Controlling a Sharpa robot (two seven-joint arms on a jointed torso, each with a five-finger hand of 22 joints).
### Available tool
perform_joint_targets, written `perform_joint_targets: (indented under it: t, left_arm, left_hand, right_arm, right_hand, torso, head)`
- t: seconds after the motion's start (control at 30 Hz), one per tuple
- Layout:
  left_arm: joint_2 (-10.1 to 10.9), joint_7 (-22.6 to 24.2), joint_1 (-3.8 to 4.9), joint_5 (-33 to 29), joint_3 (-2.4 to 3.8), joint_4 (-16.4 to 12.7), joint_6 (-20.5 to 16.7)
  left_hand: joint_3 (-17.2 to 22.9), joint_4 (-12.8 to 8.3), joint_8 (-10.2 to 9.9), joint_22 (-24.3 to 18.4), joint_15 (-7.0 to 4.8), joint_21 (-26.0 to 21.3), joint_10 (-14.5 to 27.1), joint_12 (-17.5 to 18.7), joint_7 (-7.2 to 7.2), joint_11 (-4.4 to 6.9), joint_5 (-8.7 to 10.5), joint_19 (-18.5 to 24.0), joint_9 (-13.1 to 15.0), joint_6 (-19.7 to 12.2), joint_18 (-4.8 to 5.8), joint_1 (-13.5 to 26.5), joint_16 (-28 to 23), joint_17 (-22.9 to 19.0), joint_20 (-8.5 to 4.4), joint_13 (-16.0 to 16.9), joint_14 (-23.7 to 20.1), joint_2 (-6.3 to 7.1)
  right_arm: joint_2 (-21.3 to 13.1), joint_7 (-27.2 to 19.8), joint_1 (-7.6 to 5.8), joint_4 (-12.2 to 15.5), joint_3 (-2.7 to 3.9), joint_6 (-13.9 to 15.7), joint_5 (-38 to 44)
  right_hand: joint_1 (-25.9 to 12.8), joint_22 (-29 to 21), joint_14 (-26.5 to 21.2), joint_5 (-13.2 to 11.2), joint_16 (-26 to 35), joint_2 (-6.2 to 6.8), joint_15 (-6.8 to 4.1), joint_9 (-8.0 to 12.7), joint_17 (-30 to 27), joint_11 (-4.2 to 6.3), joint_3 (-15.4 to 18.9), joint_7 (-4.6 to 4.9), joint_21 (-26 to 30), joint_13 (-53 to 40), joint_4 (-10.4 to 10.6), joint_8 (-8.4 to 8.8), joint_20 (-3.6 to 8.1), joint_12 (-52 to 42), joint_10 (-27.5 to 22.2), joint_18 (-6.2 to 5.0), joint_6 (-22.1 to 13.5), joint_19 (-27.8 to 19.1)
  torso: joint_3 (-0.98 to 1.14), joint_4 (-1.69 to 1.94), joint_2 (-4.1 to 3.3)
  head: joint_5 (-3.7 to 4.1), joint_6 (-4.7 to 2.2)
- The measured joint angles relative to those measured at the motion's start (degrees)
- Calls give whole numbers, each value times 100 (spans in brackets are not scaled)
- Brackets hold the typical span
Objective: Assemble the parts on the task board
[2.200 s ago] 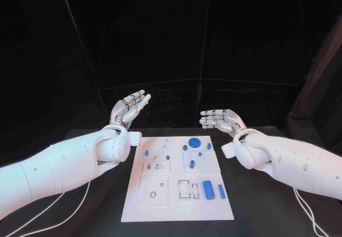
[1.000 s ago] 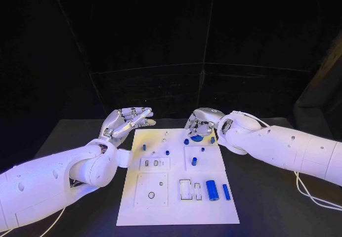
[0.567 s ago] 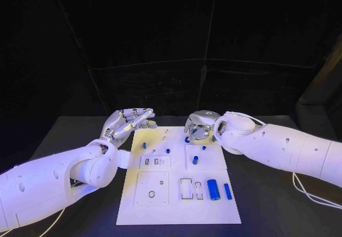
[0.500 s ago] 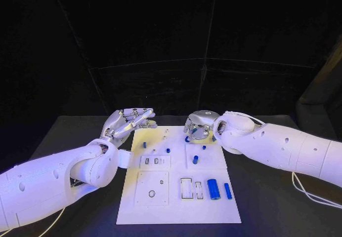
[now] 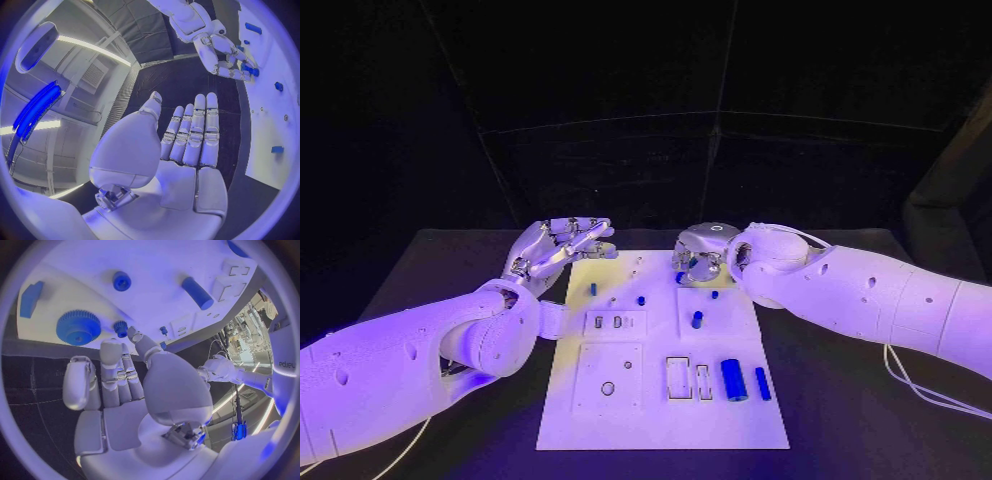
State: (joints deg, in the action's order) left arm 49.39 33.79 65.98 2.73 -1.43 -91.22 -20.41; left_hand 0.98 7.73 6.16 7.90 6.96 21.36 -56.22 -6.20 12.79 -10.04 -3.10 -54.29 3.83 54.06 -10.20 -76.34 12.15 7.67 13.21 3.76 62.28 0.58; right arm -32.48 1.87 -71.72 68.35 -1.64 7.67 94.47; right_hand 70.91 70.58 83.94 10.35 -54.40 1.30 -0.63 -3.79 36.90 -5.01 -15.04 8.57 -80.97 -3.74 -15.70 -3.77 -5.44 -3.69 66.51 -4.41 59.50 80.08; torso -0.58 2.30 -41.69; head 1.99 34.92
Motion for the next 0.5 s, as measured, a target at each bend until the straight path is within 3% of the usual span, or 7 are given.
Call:
perform_joint_targets:
  t: [0.5]
  left_arm:
    - [43,-43,2,5,0,-27,19]
  left_hand:
    - [0,0,-21,-1,1,0,0,0,0,0,0,-17,1,0,0,0,0,-1,-17,1,-1,0]
  right_arm:
    - [41,85,1,-71,-1,-156,89]
  right_hand:
    - [68,-7,-43,-89,-50,-68,43,1,-60,-20,-275,11,-22,5,25,0,-42,0,-19,-1,16,-42]
  torso:
    - [5,12,-77]
  head:
    - [4,32]
